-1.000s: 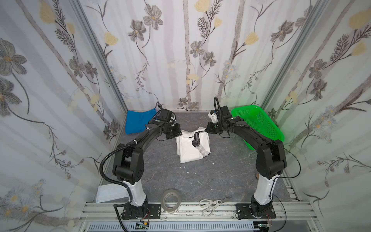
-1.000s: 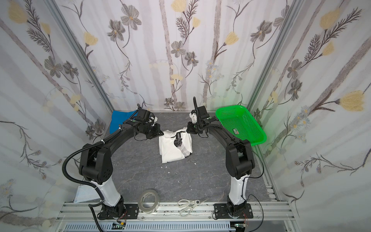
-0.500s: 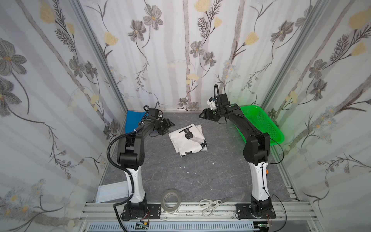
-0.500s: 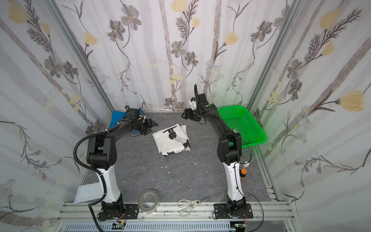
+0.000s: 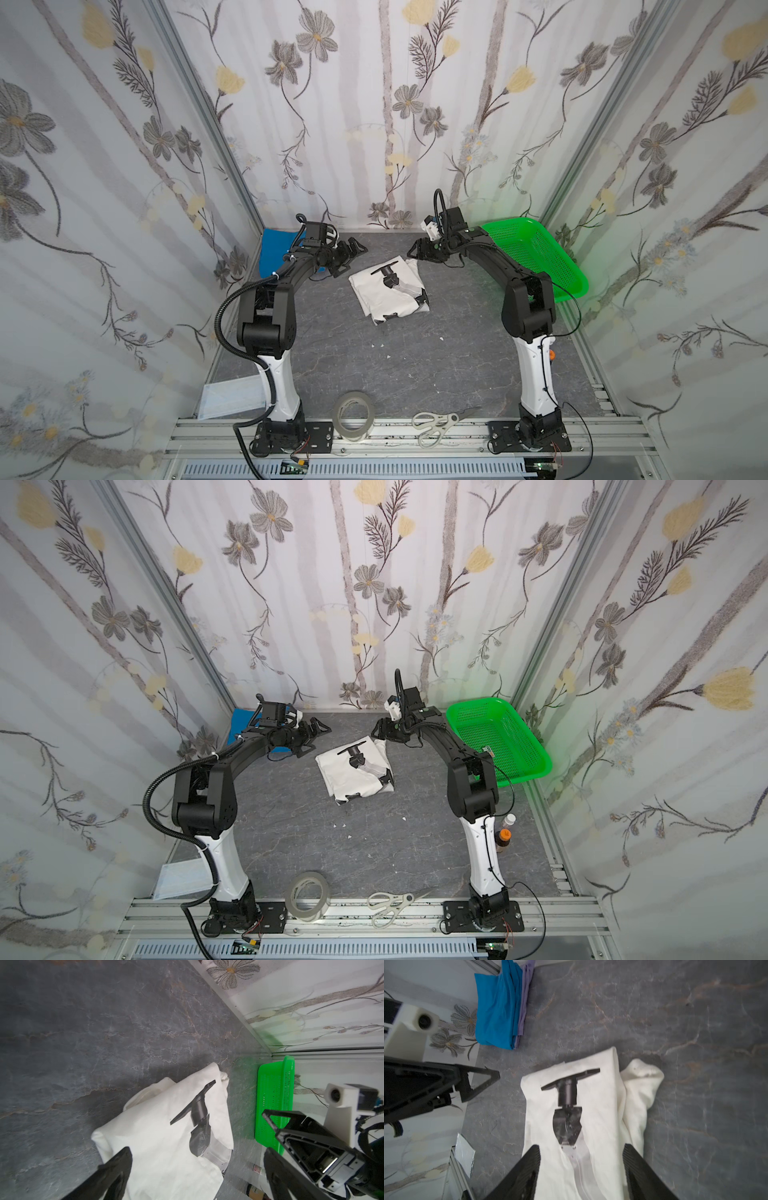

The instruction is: Fold and stack the t-shirts

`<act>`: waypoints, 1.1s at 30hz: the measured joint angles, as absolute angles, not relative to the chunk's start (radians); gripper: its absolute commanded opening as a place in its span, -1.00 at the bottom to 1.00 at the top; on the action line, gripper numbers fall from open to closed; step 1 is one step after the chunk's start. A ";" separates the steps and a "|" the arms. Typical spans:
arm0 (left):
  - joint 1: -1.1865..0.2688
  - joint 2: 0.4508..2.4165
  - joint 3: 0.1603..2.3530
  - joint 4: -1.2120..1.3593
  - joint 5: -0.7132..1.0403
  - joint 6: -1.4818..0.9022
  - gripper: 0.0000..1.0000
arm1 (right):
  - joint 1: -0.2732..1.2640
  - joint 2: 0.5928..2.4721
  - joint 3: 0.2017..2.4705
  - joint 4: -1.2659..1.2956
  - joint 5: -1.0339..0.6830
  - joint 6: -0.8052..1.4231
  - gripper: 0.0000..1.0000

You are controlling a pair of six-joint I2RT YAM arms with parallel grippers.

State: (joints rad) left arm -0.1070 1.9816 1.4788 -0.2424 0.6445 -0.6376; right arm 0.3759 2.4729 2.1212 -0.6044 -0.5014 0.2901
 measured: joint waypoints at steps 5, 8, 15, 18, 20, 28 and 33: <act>-0.108 2.009 1.463 -0.266 0.618 -0.651 0.65 | 0.353 2.692 2.427 -0.657 -0.546 0.264 0.28; -0.108 2.024 1.462 -0.266 0.613 -0.651 0.55 | 0.339 2.745 2.448 -0.670 -0.576 0.265 0.28; -0.110 2.061 1.459 -0.261 0.616 -0.645 0.54 | 0.369 2.770 2.449 -0.668 -0.644 0.259 0.27; -0.112 2.054 1.431 -0.242 0.621 -0.634 0.55 | 0.393 2.765 2.397 -0.656 -0.656 0.248 0.28; -0.112 2.054 1.415 -0.243 0.625 -0.634 0.56 | 0.410 2.762 2.350 -0.660 -0.656 0.242 0.27; -0.104 1.961 1.315 -0.240 0.624 -0.631 0.61 | 0.469 2.564 1.932 -0.564 -0.644 0.242 0.28; -0.100 1.919 1.288 -0.255 0.624 -0.627 0.63 | 0.495 2.275 1.443 -0.369 -0.621 0.289 0.29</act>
